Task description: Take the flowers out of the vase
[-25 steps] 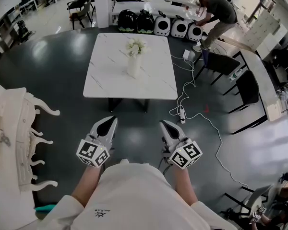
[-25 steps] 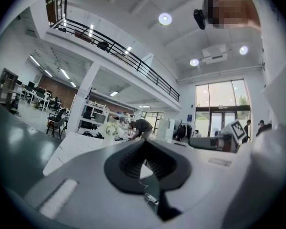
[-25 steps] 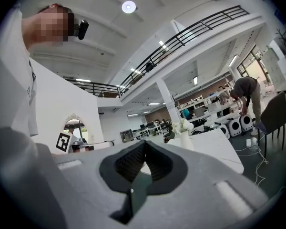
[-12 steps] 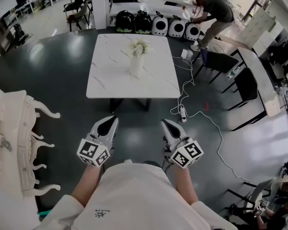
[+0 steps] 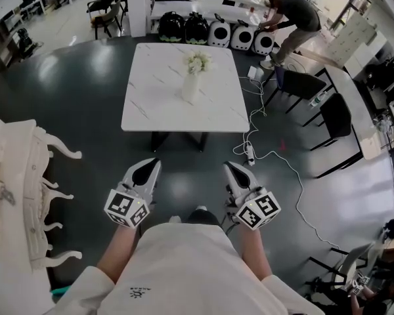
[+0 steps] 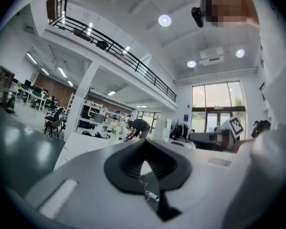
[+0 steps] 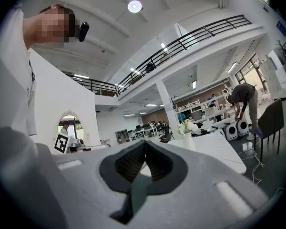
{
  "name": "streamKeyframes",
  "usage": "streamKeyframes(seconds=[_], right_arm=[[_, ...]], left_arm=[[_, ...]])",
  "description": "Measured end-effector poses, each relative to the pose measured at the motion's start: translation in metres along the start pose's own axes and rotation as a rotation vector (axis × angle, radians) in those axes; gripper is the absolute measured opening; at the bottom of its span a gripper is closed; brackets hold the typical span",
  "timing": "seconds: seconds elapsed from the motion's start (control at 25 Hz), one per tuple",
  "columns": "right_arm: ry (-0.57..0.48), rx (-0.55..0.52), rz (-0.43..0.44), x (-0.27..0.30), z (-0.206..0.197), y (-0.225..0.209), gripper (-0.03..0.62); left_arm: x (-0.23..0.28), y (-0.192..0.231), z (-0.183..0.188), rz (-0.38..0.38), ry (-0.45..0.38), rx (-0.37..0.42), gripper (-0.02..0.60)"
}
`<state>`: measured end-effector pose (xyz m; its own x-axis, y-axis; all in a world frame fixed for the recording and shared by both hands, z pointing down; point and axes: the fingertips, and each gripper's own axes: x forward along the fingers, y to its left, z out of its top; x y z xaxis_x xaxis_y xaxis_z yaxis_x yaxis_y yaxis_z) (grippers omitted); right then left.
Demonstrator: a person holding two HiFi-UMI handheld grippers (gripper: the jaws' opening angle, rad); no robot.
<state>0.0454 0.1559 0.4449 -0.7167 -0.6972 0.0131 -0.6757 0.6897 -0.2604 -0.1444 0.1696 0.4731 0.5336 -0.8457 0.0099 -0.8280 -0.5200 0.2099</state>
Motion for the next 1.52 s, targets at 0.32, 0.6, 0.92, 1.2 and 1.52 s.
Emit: streamKeyframes(seconds=[0.32,0.6,0.92,1.2,1.52], right_arm=[[0.008,-0.01,0.014,0.014,0.005,0.004,0.002],[0.008,0.001,0.049,0.034,0.004,-0.007,0.002],[0.008,0.016,0.072,0.062,0.008,-0.042,0.002],[0.008,0.018,0.093,0.095,0.019,-0.084,0.002],[0.023,0.031,0.133,0.129,0.035,-0.142,0.002]], left_arm=[[-0.005,0.01,0.001,0.018,-0.007,-0.009,-0.011],[0.002,0.022,0.003,0.046,-0.01,-0.009,-0.011],[0.041,0.04,0.007,0.077,-0.002,0.013,-0.012],[0.088,0.06,0.016,0.102,-0.015,0.017,-0.012],[0.151,0.069,0.026,0.112,-0.016,0.022,-0.012]])
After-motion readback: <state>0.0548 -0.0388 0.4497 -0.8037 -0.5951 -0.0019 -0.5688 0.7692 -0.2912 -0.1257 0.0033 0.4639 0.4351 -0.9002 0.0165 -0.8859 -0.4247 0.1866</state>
